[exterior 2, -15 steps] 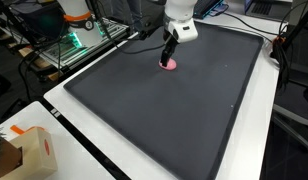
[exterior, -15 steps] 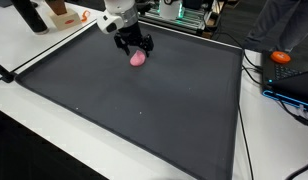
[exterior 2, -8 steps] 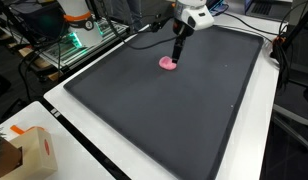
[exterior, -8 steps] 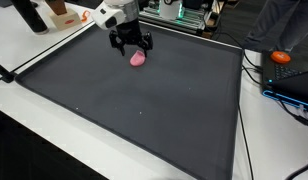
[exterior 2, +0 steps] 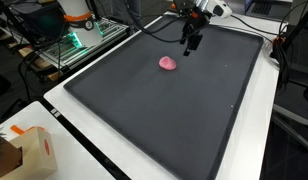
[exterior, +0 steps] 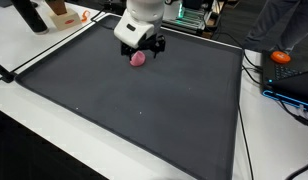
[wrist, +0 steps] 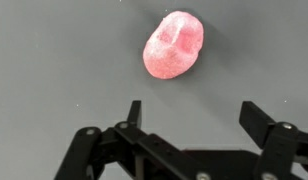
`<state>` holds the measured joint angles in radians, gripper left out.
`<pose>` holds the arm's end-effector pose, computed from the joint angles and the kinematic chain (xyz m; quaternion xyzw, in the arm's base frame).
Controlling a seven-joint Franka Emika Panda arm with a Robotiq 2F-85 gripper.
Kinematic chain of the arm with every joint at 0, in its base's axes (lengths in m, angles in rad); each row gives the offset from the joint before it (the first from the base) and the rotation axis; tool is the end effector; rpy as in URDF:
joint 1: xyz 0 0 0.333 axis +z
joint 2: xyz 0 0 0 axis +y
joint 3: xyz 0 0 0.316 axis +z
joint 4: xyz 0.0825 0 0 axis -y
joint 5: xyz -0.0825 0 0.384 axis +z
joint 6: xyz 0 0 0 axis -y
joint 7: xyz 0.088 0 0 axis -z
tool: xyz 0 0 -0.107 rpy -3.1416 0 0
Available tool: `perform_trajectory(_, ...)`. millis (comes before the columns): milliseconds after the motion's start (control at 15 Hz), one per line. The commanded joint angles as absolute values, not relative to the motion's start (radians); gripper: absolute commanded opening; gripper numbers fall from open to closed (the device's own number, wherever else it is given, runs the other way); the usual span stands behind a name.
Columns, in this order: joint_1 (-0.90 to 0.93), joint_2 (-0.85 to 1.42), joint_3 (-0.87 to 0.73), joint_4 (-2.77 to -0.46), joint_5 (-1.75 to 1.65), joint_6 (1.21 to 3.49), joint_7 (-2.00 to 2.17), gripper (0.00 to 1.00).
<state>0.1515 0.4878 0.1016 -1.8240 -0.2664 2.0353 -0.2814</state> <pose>0.6017 0.1369 0.2503 0.9305 0.3300 -0.1354 0.0834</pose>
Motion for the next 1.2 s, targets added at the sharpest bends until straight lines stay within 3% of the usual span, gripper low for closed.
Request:
perform_trajectory(0,0.178,0.581,0.115,-1.711,-0.328,1.933,-0.355,1.00)
perform_trajectory(1133,0.196,0.666,0.130,-1.627,-0.387,1.830,-0.468,1.00)
